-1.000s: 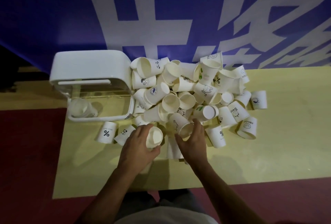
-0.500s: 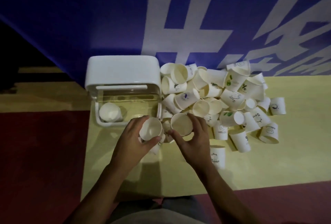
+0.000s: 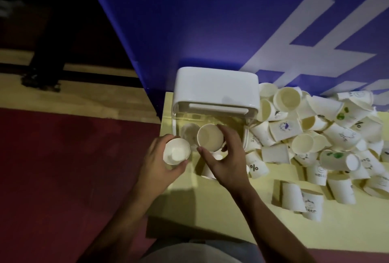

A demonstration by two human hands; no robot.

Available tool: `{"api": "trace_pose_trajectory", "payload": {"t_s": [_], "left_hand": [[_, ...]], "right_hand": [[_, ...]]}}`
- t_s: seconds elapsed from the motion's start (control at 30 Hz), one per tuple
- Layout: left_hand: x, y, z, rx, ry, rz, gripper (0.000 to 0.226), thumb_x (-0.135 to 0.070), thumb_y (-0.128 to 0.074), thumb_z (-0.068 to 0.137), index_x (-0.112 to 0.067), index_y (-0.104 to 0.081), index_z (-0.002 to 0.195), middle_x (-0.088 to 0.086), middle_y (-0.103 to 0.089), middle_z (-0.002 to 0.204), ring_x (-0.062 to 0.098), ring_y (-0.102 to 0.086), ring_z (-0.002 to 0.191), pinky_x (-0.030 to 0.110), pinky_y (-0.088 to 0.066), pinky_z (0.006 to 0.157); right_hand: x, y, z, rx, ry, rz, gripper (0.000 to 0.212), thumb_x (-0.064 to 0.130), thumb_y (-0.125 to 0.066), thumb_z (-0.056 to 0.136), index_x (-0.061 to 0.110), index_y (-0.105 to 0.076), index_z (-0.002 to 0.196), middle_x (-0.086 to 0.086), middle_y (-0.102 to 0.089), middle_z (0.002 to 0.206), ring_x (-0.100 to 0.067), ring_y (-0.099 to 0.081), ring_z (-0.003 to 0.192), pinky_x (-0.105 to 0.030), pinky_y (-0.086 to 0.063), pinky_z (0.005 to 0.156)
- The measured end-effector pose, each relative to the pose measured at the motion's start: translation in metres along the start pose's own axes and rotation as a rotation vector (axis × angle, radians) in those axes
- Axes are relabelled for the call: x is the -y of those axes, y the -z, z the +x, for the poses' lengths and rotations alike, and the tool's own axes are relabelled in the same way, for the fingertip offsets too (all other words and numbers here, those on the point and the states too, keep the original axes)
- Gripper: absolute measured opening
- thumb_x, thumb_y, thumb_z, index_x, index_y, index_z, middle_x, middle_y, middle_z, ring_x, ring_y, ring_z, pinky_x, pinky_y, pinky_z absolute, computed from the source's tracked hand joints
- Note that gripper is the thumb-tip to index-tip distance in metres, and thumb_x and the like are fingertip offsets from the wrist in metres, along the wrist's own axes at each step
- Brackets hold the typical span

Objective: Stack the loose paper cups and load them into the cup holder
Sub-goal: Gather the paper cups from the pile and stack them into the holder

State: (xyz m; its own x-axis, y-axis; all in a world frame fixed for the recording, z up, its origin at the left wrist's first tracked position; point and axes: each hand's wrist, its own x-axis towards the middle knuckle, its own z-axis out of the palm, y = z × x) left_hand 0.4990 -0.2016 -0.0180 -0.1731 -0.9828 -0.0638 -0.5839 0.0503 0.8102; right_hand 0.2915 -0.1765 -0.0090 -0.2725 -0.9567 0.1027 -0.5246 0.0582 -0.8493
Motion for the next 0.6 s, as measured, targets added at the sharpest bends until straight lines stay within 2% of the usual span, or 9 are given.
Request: {"api": "trace_pose_trajectory", "payload": {"t_s": [0.1, 0.23, 0.33, 0.43, 0.5, 0.6], "left_hand": [[0.014, 0.011, 0.001, -0.014, 0.051, -0.009, 0.066, -0.026, -0.092, 0.069, -0.027, -0.058, 0.125, -0.011, -0.057, 0.115, 0.008, -0.056, 0.105, 0.017, -0.045, 0.082], [0.027, 0.020, 0.002, -0.004, 0.067, -0.018, 0.066, -0.027, -0.092, 0.070, -0.026, -0.057, 0.126, -0.011, -0.057, 0.116, 0.010, -0.057, 0.107, 0.007, -0.040, 0.081], [0.032, 0.024, 0.006, 0.008, 0.065, -0.022, 0.066, -0.026, -0.092, 0.071, -0.025, -0.058, 0.127, -0.010, -0.058, 0.117, 0.011, -0.058, 0.108, 0.008, -0.041, 0.081], [0.035, 0.025, 0.011, 0.016, 0.063, -0.036, 0.067, -0.026, -0.092, 0.071, -0.024, -0.058, 0.129, -0.009, -0.058, 0.118, 0.012, -0.058, 0.108, 0.005, -0.040, 0.081], [0.033, 0.025, 0.014, 0.019, 0.058, -0.040, 0.066, -0.028, -0.092, 0.072, -0.027, -0.058, 0.128, -0.011, -0.058, 0.118, 0.009, -0.058, 0.109, 0.005, -0.040, 0.080], [0.029, 0.025, 0.020, 0.023, 0.043, -0.055, 0.064, -0.030, -0.090, 0.073, -0.031, -0.057, 0.127, -0.014, -0.057, 0.117, 0.008, -0.058, 0.109, 0.009, -0.043, 0.080]], "right_hand": [[0.004, -0.019, 0.014, 0.051, 0.022, -0.033, 0.071, 0.037, -0.089, 0.080, 0.013, -0.056, 0.138, 0.003, -0.058, 0.136, -0.009, -0.053, 0.125, -0.031, -0.051, 0.098], [-0.002, -0.038, 0.025, 0.093, 0.039, -0.087, 0.073, 0.041, -0.087, 0.079, 0.012, -0.057, 0.139, 0.001, -0.057, 0.137, -0.003, -0.048, 0.125, -0.031, -0.050, 0.099], [-0.017, -0.052, 0.031, 0.138, 0.026, -0.161, 0.077, 0.045, -0.087, 0.077, 0.009, -0.057, 0.139, -0.005, -0.059, 0.137, -0.016, -0.052, 0.126, -0.029, -0.045, 0.104], [-0.032, -0.064, 0.036, 0.180, 0.009, -0.287, 0.076, 0.052, -0.084, 0.078, 0.009, -0.060, 0.137, -0.009, -0.061, 0.137, -0.028, -0.056, 0.123, -0.041, -0.049, 0.102], [-0.038, -0.069, 0.037, 0.206, -0.024, -0.324, 0.075, 0.054, -0.081, 0.081, 0.012, -0.059, 0.139, -0.007, -0.060, 0.139, -0.029, -0.055, 0.124, -0.048, -0.051, 0.100], [-0.042, -0.071, 0.036, 0.222, -0.087, -0.315, 0.075, 0.056, -0.079, 0.082, 0.021, -0.055, 0.144, -0.003, -0.058, 0.142, -0.026, -0.052, 0.127, -0.048, -0.050, 0.100]]}}
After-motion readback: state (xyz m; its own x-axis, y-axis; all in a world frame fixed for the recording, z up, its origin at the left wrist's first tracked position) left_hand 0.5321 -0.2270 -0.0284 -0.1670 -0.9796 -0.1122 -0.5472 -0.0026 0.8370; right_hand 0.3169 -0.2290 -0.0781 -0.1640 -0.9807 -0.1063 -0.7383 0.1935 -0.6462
